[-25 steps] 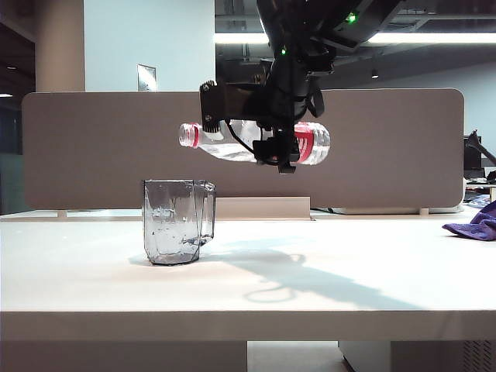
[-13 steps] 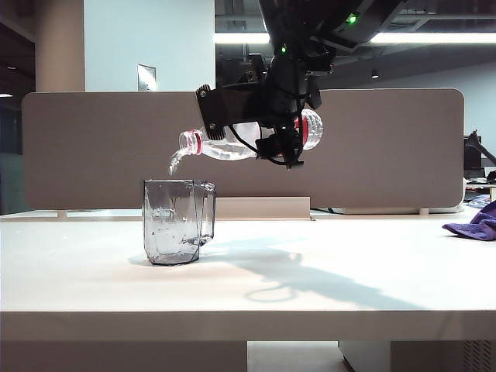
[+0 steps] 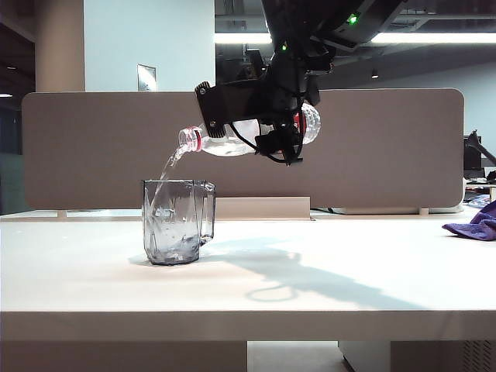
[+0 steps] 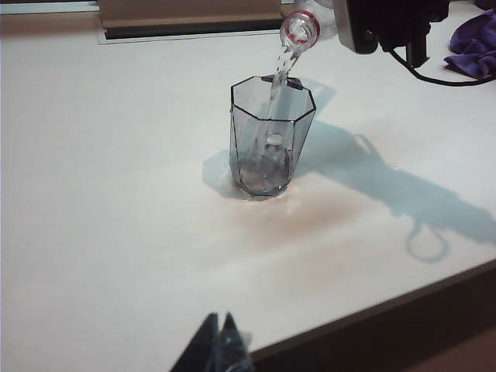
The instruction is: Pick up the mineral water bottle on the table and pour a little water into the mug.
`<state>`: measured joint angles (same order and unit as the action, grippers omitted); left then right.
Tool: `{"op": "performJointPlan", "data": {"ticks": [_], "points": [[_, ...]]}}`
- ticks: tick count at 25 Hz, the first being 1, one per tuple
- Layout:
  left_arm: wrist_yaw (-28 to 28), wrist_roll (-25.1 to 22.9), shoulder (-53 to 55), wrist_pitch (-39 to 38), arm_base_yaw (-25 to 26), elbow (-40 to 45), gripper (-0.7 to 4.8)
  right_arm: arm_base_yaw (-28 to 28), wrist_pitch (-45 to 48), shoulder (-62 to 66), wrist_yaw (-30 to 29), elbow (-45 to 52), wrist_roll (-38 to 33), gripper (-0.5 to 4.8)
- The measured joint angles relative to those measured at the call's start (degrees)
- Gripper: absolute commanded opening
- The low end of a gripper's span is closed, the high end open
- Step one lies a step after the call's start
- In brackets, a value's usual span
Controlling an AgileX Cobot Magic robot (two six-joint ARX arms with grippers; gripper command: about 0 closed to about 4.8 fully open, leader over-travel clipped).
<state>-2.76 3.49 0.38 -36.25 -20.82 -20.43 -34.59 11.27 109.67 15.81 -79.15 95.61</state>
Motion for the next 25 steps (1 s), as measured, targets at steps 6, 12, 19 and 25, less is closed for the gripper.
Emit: {"op": "performJointPlan", "data": {"ticks": [6, 12, 19, 25], "points": [[0.0, 0.0, 0.0, 0.0, 0.0, 0.0, -0.03, 0.1, -0.2, 0.0, -0.3, 0.0, -14.3, 3.05], [0.0, 0.0, 0.0, 0.0, 0.0, 0.0, -0.03, 0.0, -1.2, 0.0, -1.0, 0.0, -33.4, 3.05], [0.0, 0.0, 0.0, 0.0, 0.0, 0.0, -0.03, 0.7, -2.4, 0.0, -8.0, 1.4, -67.8, 3.05], [0.0, 0.0, 0.0, 0.0, 0.0, 0.0, -0.03, 2.0, 3.5, -0.5, -11.0, 7.5, -81.5, 3.05]]}}
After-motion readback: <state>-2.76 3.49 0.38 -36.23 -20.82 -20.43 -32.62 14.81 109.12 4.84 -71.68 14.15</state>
